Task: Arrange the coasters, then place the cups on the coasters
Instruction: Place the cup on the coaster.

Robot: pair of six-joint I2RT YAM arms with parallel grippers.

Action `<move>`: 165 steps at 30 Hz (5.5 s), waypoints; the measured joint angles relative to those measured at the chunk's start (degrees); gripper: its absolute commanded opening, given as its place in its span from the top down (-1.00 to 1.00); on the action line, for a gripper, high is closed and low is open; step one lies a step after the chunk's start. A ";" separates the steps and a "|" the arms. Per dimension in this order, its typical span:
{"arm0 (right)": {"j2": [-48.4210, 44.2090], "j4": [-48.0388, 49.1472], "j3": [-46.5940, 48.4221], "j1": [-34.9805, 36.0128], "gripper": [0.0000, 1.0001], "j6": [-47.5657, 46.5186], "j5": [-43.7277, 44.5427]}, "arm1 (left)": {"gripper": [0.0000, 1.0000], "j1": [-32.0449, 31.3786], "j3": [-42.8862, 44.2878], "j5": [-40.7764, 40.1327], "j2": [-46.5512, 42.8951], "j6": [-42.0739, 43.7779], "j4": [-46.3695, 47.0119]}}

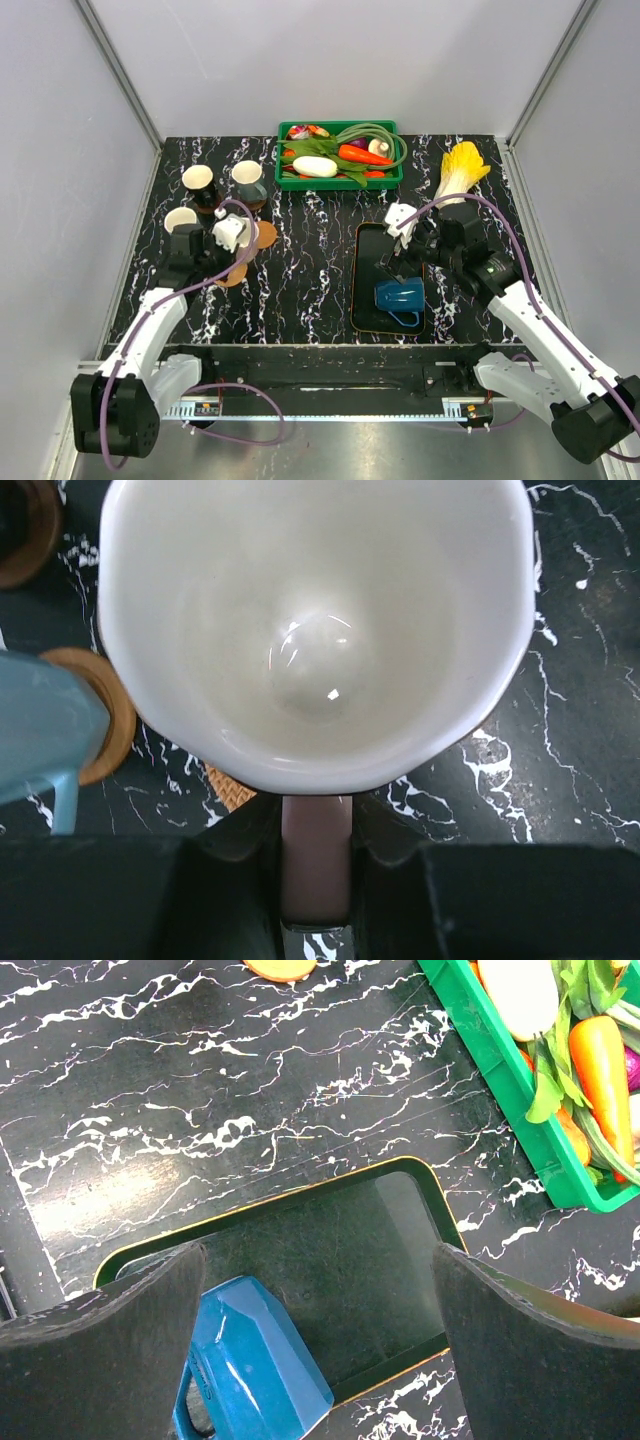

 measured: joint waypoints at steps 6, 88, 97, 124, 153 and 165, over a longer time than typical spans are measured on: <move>0.00 0.20 -0.09 0.00 -0.99 0.00 0.00 | 1.00 5.77 -0.79 3.13 0.00 -0.33 -0.42; 0.92 1.25 -1.81 -0.52 -0.99 -0.04 -0.11 | 0.85 20.48 -3.21 15.43 4.13 11.28 -3.45; 0.92 1.25 -1.84 -0.52 -0.99 -0.04 -0.11 | 0.61 20.52 -2.80 15.54 5.22 12.85 -3.48; 0.92 1.25 -1.86 -0.55 -0.99 -0.24 -0.11 | -0.08 20.85 -1.18 14.43 4.09 18.67 -8.17; 4.94 -9.77 -0.20 -8.92 -0.99 -7.96 -0.24 | -0.98 21.55 12.44 17.11 -7.48 20.68 -21.97; 9.46 -18.67 0.09 -18.21 -0.99 -16.96 -7.37 | -0.98 9.53 23.32 19.39 -3.87 15.96 -25.07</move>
